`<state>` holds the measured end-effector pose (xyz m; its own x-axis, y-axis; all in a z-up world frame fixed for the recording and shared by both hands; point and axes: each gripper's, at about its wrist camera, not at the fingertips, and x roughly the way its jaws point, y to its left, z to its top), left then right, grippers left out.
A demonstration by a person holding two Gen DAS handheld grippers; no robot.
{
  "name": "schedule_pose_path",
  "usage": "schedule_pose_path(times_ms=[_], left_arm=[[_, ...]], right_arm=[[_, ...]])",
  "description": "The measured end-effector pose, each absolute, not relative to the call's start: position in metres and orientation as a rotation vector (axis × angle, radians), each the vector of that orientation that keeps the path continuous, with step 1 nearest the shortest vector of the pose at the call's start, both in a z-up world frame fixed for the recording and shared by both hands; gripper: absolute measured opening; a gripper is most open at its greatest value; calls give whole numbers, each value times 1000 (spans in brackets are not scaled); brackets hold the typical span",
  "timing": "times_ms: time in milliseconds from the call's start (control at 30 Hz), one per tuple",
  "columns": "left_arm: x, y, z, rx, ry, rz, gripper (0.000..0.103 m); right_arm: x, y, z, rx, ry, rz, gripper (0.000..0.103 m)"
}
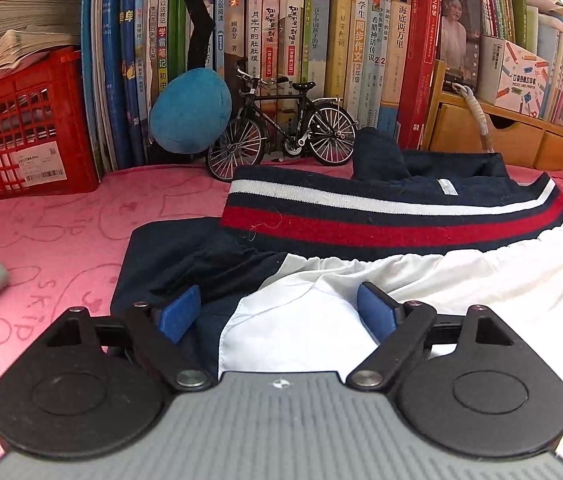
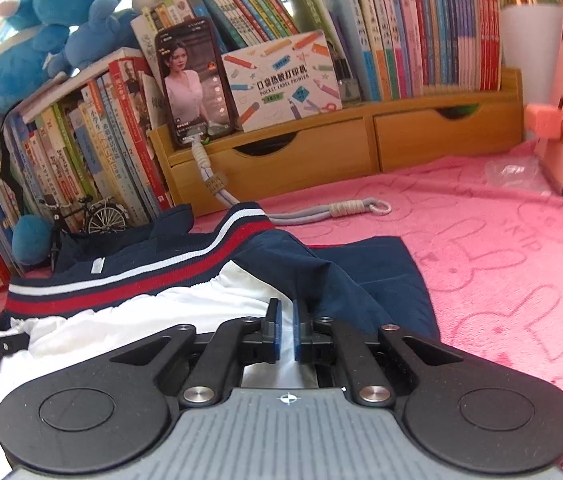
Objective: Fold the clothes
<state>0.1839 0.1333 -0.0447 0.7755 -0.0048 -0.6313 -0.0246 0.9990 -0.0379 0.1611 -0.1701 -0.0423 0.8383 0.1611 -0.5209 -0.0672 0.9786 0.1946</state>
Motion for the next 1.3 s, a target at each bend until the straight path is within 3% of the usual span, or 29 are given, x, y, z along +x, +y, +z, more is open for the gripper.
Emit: schedule_pose_path(times_ms=[67,367,667,733,800,867,1000,1300], left_arm=[[184,133,-45,-43,685,9,89],[184,132,-45,-40,685,8,90],[177,128,-39,-15,657,40,91],[170,124,-32,7,627,70,86],[149,122,-15,-21,562,19,68],[128,113,2,-43,551,-115,59],[114,87,10,-38,576,-283,47],[152,9,-37,99,735,-346,45]], right_arm=[[136,-157,-31,119,533,159,55],[38,-77,-17,74,597,393,55],[23,-45,-49,16,659,302,52],[23,-45,-50,14,658,300,52],[23,-45,-51,12,658,300,52],[22,-44,-52,8,658,299,52],[22,-43,-53,3,656,297,52],[24,-47,-55,31,655,301,51]])
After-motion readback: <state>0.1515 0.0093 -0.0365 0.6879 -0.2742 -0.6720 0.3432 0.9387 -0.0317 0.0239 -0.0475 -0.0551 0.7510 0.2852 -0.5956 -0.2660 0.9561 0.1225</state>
